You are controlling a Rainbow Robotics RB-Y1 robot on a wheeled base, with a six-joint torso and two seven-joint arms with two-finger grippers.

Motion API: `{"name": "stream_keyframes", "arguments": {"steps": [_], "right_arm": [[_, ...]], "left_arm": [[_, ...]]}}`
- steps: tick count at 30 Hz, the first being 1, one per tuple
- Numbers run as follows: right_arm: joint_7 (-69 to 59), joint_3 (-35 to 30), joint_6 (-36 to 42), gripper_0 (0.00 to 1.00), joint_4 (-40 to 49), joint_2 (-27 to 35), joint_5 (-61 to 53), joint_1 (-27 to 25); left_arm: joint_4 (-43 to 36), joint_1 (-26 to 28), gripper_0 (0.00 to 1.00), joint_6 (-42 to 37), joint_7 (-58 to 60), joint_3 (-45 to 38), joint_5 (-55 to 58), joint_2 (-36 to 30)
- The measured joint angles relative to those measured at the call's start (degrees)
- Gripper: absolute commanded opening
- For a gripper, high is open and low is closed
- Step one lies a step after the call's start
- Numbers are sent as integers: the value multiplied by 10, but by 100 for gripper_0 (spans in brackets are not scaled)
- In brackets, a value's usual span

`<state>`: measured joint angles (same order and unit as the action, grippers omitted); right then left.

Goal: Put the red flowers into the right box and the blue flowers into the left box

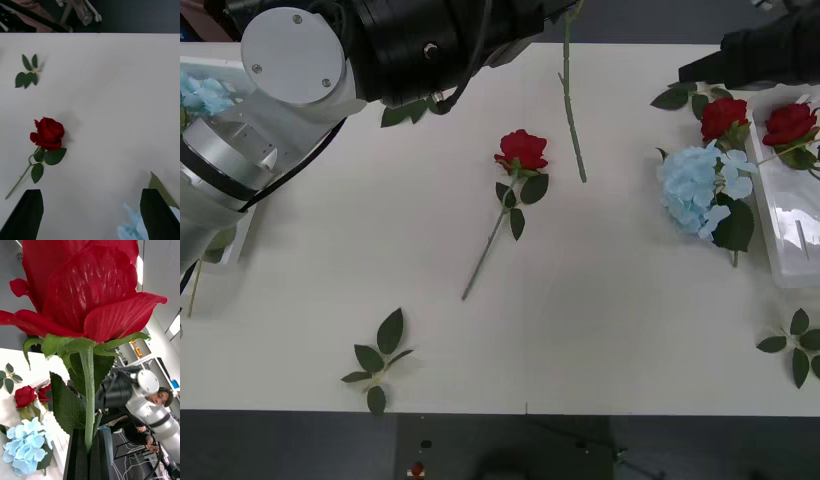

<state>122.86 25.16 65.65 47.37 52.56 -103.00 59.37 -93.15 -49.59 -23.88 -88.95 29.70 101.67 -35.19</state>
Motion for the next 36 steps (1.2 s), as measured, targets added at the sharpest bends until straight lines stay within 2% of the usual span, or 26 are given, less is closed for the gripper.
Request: {"name": "stream_keyframes", "arguments": {"steps": [4, 9, 13, 16, 22, 36], "right_arm": [[27, -13, -83, 76, 184, 51, -115, -122], [33, -46, -182, 77, 372, 98, -253, -268], [41, -79, -266, 77, 491, 112, -308, -359], [60, -110, -297, 77, 558, 111, -309, -407], [70, -125, -333, 77, 606, 70, -279, -429], [87, -124, -317, 77, 597, -119, -88, -428]], "left_arm": [[0, 0, 0, 0, 0, 0, 0, 0], [0, 0, 0, 0, 0, 0, 0, 0], [0, 0, 0, 0, 0, 0, 0, 0], [0, 0, 0, 0, 0, 0, 0, -1], [0, 0, 0, 1, 0, 0, 0, -1], [0, 0, 0, 2, 0, 0, 0, -1]]}}
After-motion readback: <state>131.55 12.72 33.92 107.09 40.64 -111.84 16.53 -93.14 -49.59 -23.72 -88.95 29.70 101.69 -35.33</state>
